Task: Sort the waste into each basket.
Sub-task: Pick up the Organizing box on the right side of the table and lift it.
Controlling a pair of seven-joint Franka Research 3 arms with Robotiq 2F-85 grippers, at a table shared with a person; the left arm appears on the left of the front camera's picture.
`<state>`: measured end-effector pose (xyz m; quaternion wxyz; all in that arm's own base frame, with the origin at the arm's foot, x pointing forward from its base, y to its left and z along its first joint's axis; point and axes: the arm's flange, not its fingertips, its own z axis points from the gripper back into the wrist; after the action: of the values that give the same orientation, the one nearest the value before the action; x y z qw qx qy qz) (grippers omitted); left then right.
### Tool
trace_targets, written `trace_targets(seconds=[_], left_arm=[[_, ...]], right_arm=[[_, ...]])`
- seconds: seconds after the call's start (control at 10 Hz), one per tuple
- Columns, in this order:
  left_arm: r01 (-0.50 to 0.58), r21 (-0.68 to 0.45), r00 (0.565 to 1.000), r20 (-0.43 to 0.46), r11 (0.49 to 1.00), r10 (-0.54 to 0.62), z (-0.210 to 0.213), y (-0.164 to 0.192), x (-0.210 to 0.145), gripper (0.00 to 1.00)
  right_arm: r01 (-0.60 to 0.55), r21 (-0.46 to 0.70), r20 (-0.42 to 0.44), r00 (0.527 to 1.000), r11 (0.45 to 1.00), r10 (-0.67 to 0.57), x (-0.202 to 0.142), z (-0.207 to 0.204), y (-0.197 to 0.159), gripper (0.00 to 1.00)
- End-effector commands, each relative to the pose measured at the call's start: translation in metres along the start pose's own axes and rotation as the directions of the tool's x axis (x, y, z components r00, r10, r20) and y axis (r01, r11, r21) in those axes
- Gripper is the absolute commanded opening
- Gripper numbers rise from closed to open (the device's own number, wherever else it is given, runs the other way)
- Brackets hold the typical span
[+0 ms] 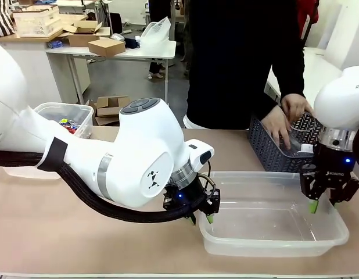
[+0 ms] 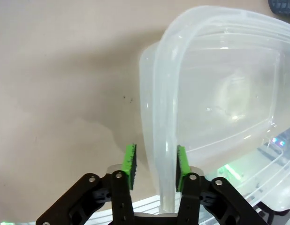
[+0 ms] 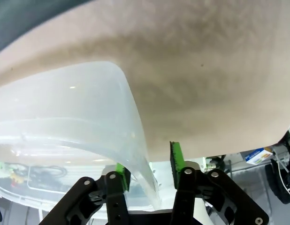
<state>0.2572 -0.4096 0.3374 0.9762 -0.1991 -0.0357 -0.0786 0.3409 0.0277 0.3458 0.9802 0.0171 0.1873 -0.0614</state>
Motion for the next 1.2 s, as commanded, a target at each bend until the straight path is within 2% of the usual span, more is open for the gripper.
trace_targets(seconds=[0.0,0.1,0.8,0.9,1.1], left_arm=[[-0.005,-0.001,1.0,-0.008,1.0,0.005,0.005,0.004,-0.004,0.06],[-0.002,-0.01,1.0,-0.008,1.0,0.002,0.006,0.004,-0.007,0.0],[-0.007,-0.016,1.0,0.004,1.0,0.007,0.009,0.003,-0.009,0.0],[0.001,0.008,1.0,0.0,1.0,-0.001,0.025,0.0,-0.011,0.0],[0.026,0.016,0.999,-0.033,1.0,-0.026,0.082,-0.011,-0.009,0.0]], right_arm=[[-0.037,-0.017,0.003,0.999,0.999,0.037,-0.038,-0.042,-0.009,0.05],[-0.041,-0.019,0.002,0.999,0.999,0.041,-0.037,-0.042,-0.009,0.0],[-0.013,-0.057,-0.004,1.0,0.998,0.013,-0.035,-0.034,-0.008,0.0],[-0.013,-0.083,0.015,1.0,0.996,0.015,-0.04,-0.012,-0.003,0.0],[-0.026,-0.2,0.021,0.999,0.98,0.03,-0.061,0.058,0.016,0.0]])
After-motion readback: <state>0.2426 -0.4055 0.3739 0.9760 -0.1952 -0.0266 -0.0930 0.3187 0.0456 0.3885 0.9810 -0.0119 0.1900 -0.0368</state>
